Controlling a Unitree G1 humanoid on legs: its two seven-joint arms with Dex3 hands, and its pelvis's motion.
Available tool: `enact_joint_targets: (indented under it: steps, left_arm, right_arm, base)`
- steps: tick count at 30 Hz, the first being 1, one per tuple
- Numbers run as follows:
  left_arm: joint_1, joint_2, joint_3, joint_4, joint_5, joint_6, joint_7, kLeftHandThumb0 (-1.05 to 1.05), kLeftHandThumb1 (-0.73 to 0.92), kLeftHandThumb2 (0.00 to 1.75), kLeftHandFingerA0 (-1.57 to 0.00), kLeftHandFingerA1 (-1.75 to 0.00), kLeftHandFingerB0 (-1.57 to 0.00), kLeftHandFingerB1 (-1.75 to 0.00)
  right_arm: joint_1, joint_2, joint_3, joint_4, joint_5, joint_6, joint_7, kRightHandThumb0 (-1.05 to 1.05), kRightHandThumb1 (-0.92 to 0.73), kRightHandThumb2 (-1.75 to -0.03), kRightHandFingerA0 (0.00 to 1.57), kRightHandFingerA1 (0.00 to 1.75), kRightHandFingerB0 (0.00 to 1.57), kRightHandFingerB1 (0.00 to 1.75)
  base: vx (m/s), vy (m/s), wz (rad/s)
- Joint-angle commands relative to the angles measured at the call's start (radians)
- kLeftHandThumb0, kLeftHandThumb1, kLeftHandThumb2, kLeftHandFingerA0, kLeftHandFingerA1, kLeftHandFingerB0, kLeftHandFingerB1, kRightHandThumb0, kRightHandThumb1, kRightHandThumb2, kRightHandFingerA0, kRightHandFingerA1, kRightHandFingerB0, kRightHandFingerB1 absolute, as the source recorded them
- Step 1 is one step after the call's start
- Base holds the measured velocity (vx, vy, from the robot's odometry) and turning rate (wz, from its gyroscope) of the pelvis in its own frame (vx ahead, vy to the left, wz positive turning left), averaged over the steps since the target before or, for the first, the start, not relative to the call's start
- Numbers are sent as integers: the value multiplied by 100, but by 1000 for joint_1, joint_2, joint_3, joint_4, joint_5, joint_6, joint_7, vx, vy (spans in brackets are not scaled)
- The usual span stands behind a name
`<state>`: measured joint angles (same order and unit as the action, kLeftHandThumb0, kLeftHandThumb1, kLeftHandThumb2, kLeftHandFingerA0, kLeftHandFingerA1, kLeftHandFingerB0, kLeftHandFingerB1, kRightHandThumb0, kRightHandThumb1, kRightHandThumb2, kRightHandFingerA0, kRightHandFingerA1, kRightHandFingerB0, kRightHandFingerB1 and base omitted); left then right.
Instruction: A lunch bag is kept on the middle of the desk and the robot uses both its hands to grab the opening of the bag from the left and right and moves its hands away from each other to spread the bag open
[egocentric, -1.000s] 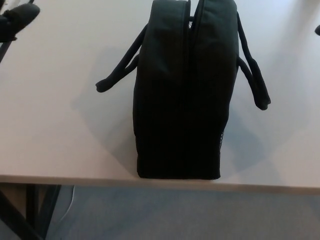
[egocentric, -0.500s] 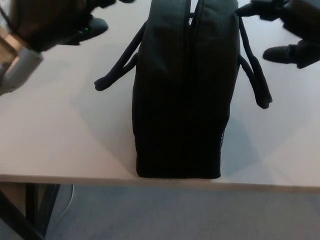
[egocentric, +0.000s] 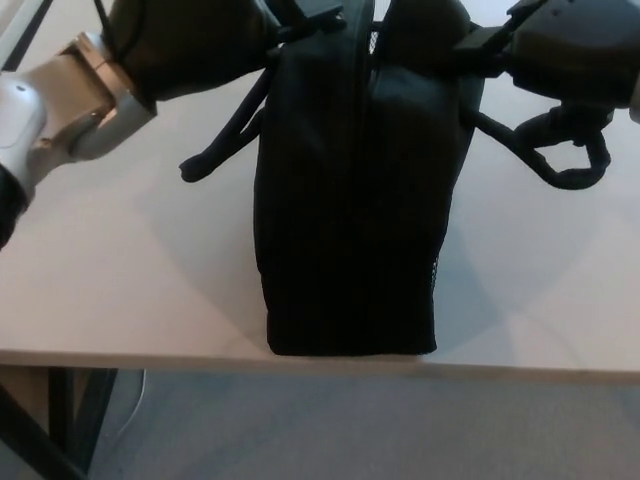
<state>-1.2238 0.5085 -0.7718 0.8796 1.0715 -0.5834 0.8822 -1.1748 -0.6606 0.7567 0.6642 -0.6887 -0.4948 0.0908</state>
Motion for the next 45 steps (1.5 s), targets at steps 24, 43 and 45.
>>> enact_joint_targets:
  steps: [24,43,45]
  left_arm:
    - [49,25,-95,264,110,-19,484,0,36,89,-20,-56,-34,-60]
    - [149,54,-64,129,20,-108,312,-23,48,54,-70,-49,-96,-52]
    - [161,46,-36,102,-7,-131,300,-19,49,55,-66,-50,-91,-52]
  right_arm:
    - [-67,-3,206,46,-411,-171,-340,-45,-61,-60,86,127,55,39]
    - [-136,50,227,116,-530,-188,-361,-44,-68,-61,62,57,49,37]
    - [-140,48,225,122,-525,-199,-369,-42,-68,-61,54,51,51,37]
  base:
    - [0,0,0]
    - [0,0,0]
    - [0,0,0]
